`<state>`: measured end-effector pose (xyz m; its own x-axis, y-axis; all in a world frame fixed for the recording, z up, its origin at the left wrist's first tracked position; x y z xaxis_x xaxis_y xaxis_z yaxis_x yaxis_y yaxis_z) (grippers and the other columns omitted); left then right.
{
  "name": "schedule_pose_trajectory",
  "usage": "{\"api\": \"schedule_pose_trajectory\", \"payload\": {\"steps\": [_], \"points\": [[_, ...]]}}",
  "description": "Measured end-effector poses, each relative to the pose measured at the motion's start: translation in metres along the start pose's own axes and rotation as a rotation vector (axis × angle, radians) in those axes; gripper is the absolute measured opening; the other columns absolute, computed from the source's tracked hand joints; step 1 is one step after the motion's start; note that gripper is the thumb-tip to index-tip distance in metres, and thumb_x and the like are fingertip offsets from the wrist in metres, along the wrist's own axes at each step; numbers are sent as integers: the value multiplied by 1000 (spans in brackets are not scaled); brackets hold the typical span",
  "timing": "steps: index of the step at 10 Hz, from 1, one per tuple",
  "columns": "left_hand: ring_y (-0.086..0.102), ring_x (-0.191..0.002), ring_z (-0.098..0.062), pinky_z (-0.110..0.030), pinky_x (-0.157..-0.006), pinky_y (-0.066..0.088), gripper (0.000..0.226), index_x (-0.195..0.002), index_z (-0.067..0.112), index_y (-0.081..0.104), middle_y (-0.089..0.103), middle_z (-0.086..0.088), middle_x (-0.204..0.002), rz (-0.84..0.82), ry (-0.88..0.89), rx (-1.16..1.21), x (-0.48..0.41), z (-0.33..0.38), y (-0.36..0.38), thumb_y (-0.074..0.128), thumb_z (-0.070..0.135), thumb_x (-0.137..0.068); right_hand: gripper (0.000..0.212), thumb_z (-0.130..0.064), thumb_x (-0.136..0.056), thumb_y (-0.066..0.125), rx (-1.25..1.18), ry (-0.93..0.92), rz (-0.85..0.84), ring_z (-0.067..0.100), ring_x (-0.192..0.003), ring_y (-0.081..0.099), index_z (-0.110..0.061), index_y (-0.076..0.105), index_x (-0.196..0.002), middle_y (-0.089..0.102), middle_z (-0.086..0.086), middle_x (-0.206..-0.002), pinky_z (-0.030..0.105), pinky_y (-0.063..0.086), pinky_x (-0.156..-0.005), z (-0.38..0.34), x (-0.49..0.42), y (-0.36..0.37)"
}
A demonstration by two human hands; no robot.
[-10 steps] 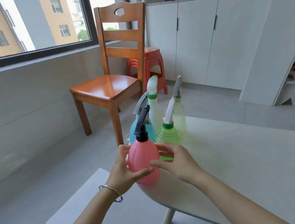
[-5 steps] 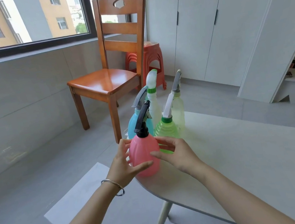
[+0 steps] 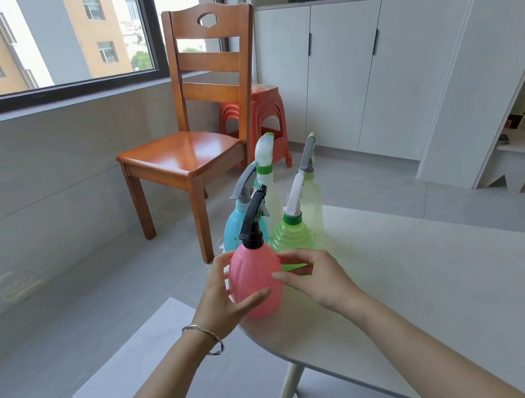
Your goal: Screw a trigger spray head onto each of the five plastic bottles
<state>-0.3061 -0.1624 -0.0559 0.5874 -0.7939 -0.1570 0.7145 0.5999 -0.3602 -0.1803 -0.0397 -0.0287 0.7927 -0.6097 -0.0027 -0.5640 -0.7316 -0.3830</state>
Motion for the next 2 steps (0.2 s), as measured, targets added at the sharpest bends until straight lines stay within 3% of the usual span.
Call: {"api": "schedule_pose_trajectory", "payload": {"steps": [2], "points": [[46, -117, -16, -33, -93, 50, 115, -133, 30, 30, 41, 6, -130, 18, -35, -25, -5, 9, -10, 66, 82, -37, 30, -30, -83, 69, 11, -31, 55, 11, -103, 64, -27, 63, -112, 65, -12, -113, 31, 51, -92, -11, 9, -21]]}}
Point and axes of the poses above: each hand's wrist, its own x-axis away from the middle knuckle, its own y-axis out of the palm, z = x × y, the point moved 5 cm from there along -x, towards the middle knuckle
